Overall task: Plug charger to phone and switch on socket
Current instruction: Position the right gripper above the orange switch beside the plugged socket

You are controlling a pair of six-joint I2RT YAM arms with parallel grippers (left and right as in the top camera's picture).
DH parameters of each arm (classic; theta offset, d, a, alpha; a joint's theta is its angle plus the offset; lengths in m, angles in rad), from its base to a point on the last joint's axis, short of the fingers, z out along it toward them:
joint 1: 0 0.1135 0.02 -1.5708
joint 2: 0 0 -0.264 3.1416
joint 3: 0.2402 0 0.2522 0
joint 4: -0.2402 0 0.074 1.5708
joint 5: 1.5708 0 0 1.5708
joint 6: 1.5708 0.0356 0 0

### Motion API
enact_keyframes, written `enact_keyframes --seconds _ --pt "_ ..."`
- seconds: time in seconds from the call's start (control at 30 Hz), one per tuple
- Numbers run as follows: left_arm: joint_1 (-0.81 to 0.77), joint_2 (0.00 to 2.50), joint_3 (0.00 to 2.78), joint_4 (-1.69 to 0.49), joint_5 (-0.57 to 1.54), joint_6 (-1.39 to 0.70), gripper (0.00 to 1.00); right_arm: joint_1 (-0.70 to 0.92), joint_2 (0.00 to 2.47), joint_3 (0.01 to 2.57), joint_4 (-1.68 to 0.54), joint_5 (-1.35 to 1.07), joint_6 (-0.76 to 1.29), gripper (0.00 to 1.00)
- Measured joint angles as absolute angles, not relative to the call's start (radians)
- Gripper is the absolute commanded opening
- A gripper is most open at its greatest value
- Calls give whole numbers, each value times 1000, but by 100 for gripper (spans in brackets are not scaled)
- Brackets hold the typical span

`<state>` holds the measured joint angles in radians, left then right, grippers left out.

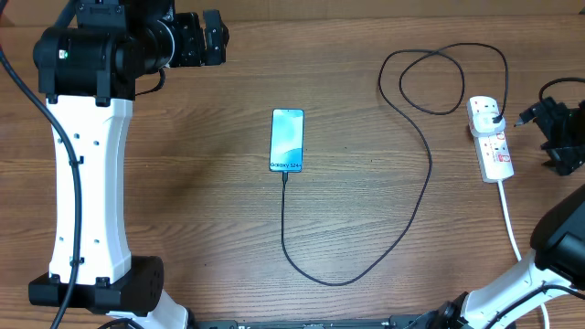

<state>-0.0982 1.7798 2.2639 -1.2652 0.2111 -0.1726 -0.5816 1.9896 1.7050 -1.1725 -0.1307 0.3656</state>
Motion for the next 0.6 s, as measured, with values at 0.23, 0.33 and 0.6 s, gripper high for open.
enact_keyframes --seconds 0.23,0.33,0.6 --pt "-98 1780 2264 -1265 211 -173 100 -554 1990 1705 -1133 -183 258 100" --pt "-98 1780 2264 -1265 211 -173 100 -548 1990 1705 -1133 -195 246 100" --pt "-98 1780 2264 -1265 211 -173 100 -541 1990 1705 -1160 -202 238 100"
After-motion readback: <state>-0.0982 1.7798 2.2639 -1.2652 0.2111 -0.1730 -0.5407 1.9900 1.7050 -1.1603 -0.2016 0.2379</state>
